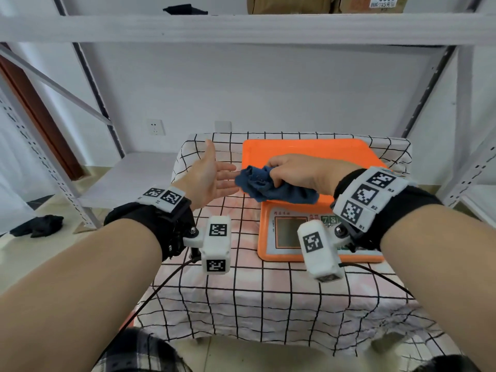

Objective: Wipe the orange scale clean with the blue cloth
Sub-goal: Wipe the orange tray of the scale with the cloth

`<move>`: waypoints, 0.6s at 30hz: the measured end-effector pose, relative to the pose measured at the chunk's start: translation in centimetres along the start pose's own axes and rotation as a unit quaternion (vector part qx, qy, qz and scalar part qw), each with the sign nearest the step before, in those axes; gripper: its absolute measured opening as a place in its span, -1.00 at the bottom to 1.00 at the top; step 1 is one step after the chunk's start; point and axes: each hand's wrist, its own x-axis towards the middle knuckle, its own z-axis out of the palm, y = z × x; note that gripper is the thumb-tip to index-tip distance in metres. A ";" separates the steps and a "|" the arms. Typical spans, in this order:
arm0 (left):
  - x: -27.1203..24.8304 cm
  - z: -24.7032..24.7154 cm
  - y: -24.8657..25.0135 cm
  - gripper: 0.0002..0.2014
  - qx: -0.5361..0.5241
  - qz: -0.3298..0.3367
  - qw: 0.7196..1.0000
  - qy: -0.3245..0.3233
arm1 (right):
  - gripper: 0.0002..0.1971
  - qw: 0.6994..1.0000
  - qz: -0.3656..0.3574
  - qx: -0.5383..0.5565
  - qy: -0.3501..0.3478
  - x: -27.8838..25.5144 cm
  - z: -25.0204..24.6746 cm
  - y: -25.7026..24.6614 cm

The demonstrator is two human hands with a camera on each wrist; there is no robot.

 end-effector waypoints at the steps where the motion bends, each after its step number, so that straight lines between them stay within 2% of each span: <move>1: -0.4 0.1 -0.1 -0.19 0.003 0.001 1.000 0.000 | -0.78 1.000 0.002 -0.015 0.004 -0.6 -0.4 0.2; 5: -1.6 0.5 -0.1 -0.24 0.022 0.010 1.000 0.006 | -0.86 0.999 0.003 -0.039 0.037 -2.5 -2.4 1.3; 7: -1.9 0.6 0.1 -0.25 0.023 0.012 1.000 0.012 | -0.83 0.990 -0.021 0.080 0.113 -2.8 -2.9 1.6; 8: -2.1 0.8 0.2 -0.25 0.024 0.013 1.000 0.013 | -0.82 0.973 -0.038 0.169 0.150 -2.8 -2.9 1.7; 10: -2.4 1.1 0.4 -0.24 0.027 0.015 0.999 0.016 | -0.79 0.911 -0.072 0.377 0.149 -2.6 -2.7 2.0; 11: -2.5 1.3 0.4 -0.24 0.030 0.016 0.999 0.017 | -0.76 0.885 -0.069 0.439 0.138 -2.1 -2.4 2.3; 12: -2.6 1.4 0.5 -0.25 0.035 0.018 0.999 0.018 | -0.73 0.880 -0.050 0.450 0.146 -1.4 -2.1 2.7; 13: -2.7 1.5 0.5 -0.26 0.039 0.019 0.999 0.018 | -0.72 0.894 -0.017 0.412 0.174 -0.8 -1.9 3.3; 15: -2.8 1.5 0.5 -0.29 0.046 0.023 0.998 0.020 | -0.70 0.934 0.054 0.249 0.251 -0.1 -1.9 4.5; 17: -2.9 1.5 0.5 -0.31 0.049 0.030 0.998 0.021 | -0.69 0.953 0.066 0.087 0.284 0.0 -2.2 5.8; 18: -2.8 1.5 0.5 -0.32 0.052 0.032 0.998 0.021 | -0.68 0.955 0.043 0.025 0.291 -0.2 -2.2 6.3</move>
